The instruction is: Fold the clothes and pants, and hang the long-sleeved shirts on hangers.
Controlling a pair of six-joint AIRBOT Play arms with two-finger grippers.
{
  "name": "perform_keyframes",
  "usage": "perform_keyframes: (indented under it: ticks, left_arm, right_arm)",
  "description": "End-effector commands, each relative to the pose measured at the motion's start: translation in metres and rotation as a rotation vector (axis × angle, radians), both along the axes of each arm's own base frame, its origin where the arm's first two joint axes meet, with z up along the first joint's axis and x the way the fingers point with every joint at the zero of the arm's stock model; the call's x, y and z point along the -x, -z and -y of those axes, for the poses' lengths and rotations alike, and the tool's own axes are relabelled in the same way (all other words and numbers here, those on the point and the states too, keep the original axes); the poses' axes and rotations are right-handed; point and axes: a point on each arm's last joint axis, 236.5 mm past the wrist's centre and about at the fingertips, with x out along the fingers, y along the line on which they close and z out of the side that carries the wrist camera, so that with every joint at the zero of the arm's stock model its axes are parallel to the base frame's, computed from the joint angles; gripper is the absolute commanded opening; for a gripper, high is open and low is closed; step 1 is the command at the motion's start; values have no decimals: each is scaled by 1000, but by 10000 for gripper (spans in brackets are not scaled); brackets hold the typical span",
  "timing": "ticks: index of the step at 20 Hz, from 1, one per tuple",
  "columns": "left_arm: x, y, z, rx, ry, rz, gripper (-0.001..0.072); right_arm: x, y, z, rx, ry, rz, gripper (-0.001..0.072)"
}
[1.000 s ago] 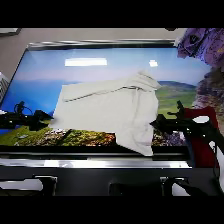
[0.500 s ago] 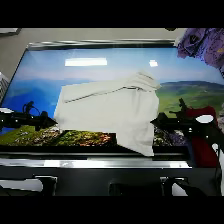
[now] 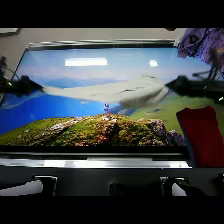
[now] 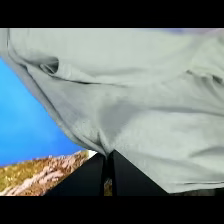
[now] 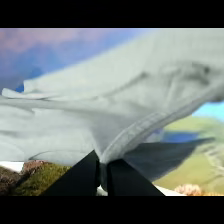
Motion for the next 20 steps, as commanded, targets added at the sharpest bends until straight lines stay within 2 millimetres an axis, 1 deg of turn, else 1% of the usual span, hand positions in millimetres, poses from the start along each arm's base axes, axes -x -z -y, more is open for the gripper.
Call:
perform_keyframes:
  ticks: [1,2,3,4,6,7,9,10,11,12,13,14,15,16,17,18,20]
  left_arm:
    - [8,-158,-10,-189,-109,328,20]
    - [23,-196,-15,-240,-154,406,20]
    - [41,-228,-20,-296,-202,475,20]
    - [64,-255,-24,-344,-252,532,20]
    - [111,-286,-29,-427,-327,601,20]
    - [134,-297,-30,-456,-363,630,20]
    - [173,-314,-34,-499,-437,674,20]
    - [187,-318,-37,-513,-473,685,20]
    - [197,-320,-41,-519,-508,687,20]
    - [201,-320,-41,-515,-517,686,20]
    - [199,-316,-41,-513,-513,672,20]
    - [190,-308,-40,-498,-497,650,20]
    - [177,-296,-41,-484,-479,614,20]
    - [160,-279,-40,-466,-448,569,20]
    - [141,-260,-41,-444,-424,515,20]
    - [120,-235,-43,-435,-394,448,20]
    - [75,-183,-41,-428,-317,329,20]
  right_arm:
    - [24,-140,4,145,14,276,35]
    - [42,-177,4,186,32,358,35]
    - [65,-212,4,227,60,438,35]
    - [89,-240,4,257,93,507,35]
    - [142,-284,2,296,159,635,35]
    - [167,-296,2,305,197,675,35]
    - [203,-306,7,312,270,705,35]
    - [214,-307,10,316,299,706,35]
    - [220,-306,12,324,315,700,35]
    - [221,-303,13,320,320,684,35]
    - [217,-300,14,302,323,662,35]
    - [209,-297,15,291,322,643,35]
    - [195,-292,19,283,324,614,35]
    - [179,-284,23,271,324,575,35]
    - [154,-270,29,241,330,504,35]
    - [130,-253,35,221,330,426,35]
    - [77,-203,47,203,313,247,35]
